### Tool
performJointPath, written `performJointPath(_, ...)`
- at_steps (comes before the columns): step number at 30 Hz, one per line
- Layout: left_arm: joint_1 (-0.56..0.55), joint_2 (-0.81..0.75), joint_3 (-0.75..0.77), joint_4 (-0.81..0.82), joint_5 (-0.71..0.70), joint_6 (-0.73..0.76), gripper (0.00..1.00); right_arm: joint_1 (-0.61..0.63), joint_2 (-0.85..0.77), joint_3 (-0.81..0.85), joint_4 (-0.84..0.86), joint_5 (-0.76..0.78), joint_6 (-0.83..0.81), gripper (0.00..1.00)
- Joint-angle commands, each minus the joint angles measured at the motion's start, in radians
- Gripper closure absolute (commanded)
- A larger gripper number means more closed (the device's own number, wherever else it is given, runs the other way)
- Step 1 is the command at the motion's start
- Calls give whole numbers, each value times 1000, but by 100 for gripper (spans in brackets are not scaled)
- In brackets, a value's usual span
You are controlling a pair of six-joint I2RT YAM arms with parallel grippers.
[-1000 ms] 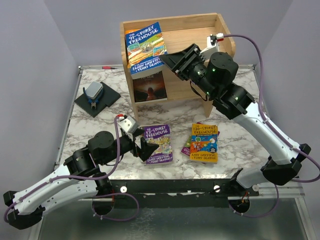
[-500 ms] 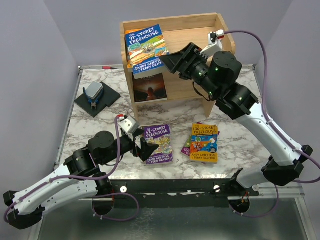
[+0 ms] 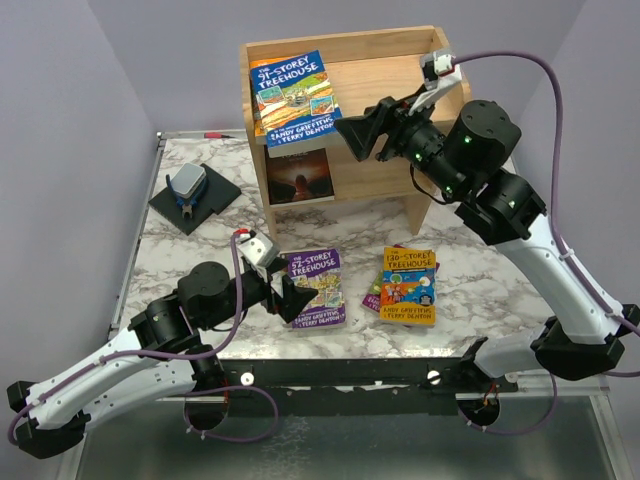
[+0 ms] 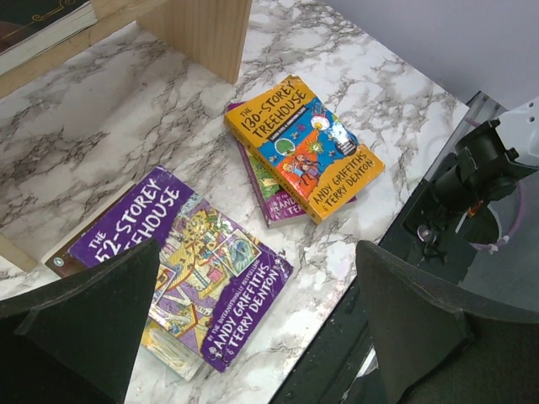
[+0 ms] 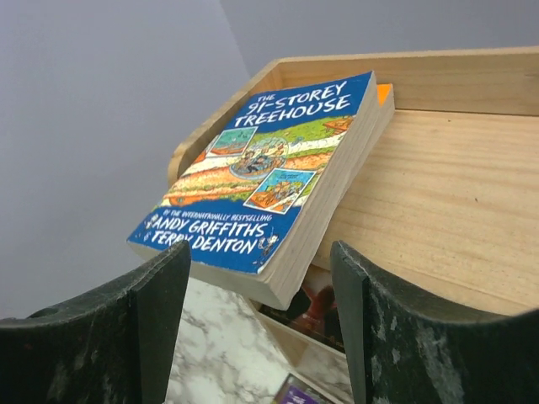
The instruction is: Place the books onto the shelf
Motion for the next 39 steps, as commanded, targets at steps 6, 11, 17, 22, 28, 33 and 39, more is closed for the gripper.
performJointPath(6, 4, 4, -11, -13, -14, 18, 1, -3, -26, -39, -42, -210, -347, 34)
performJointPath(11, 5, 0, -11, -12, -14, 17, 1, -2, -5, -49, -52, -213, -374, 36)
performJointPath(17, 5, -2, -11, -13, -16, 15, 1, -3, 15, -75, -29, -191, -374, 38)
performJointPath(22, 5, -2, -10, -13, -18, 15, 1, -3, 30, -88, -10, -178, -370, 40)
performJointPath(28, 5, -4, -10, -13, -22, 15, 1, -3, 39, -97, 21, -205, -365, 48)
performJointPath(33, 5, -6, -11, -16, -23, 13, 1, -3, 64, -86, 36, -215, -365, 53)
performJointPath(39, 4, -6, -10, -16, -24, 13, 1, -3, 106, -59, 47, -205, -361, 58)
